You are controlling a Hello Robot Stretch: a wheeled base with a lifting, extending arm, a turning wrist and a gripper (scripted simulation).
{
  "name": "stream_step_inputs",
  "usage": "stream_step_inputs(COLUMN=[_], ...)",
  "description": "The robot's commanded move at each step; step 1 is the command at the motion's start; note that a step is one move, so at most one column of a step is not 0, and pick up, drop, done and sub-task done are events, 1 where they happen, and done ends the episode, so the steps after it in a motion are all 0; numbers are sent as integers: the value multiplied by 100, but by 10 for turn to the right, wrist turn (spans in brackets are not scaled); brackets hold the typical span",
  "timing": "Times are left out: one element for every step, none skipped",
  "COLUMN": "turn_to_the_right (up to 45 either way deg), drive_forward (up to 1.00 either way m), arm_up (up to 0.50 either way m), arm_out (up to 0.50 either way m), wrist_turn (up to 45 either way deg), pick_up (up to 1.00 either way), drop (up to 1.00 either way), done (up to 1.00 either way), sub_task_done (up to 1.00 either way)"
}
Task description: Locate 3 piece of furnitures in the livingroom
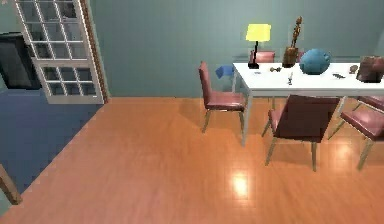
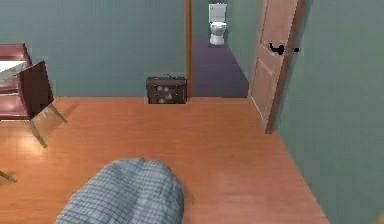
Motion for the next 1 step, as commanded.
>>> stream_step_inputs(turn_to_the_right=[0], drive_forward=[80], arm_up=[0], arm_out=[0], wrist_turn=[0], pick_up=[0], drop=[0], done=[0], sub_task_done=[0])
